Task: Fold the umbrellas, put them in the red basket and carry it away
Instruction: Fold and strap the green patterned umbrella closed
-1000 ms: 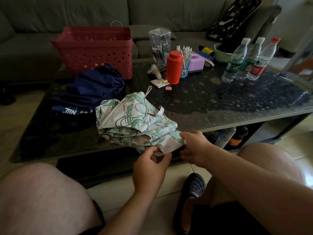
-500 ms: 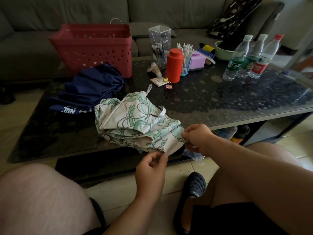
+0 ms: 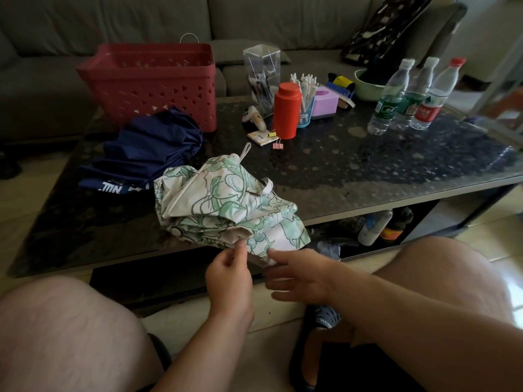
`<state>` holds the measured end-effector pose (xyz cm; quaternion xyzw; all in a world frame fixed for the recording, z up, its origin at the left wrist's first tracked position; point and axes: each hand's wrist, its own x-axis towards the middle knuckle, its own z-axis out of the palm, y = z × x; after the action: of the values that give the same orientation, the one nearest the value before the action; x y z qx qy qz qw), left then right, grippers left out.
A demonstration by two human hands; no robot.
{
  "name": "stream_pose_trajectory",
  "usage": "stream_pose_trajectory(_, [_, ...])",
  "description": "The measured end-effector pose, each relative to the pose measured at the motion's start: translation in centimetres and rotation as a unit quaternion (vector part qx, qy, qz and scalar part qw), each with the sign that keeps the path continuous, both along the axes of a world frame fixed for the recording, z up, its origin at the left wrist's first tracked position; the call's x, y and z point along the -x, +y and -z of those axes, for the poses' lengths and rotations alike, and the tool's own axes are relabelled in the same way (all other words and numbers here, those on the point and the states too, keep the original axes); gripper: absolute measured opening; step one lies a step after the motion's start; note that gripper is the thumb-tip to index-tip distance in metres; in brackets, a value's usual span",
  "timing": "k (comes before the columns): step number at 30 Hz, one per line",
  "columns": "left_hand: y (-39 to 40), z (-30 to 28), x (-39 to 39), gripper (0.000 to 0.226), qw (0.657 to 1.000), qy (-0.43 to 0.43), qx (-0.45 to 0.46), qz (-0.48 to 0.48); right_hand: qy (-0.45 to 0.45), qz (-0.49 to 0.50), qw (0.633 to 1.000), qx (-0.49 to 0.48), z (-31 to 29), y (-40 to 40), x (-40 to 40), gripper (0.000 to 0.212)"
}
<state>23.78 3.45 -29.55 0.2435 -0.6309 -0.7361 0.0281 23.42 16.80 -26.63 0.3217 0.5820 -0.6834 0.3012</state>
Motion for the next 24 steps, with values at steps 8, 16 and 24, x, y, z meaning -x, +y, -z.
stream_pose_trajectory(8, [-1.4, 0.2, 1.0, 0.035, 0.998, 0.005, -0.01, -0.061, 0.078, 0.107, 0.991, 0.001, 0.9, -1.5, -0.4, 0.028])
stream_pose_trajectory(16, [-0.1, 0.9, -0.9, 0.034, 0.999, -0.015, 0.018, 0.03, 0.082, 0.128, 0.987, 0.042, 0.9, -1.6, -0.3, 0.017])
stream_pose_trajectory(24, [-1.0, -2.4, -1.5, 0.031, 0.999, 0.006, -0.001, -0.048, 0.072, 0.179, 0.98, -0.058, -0.1, 0.4, 0.6, 0.045])
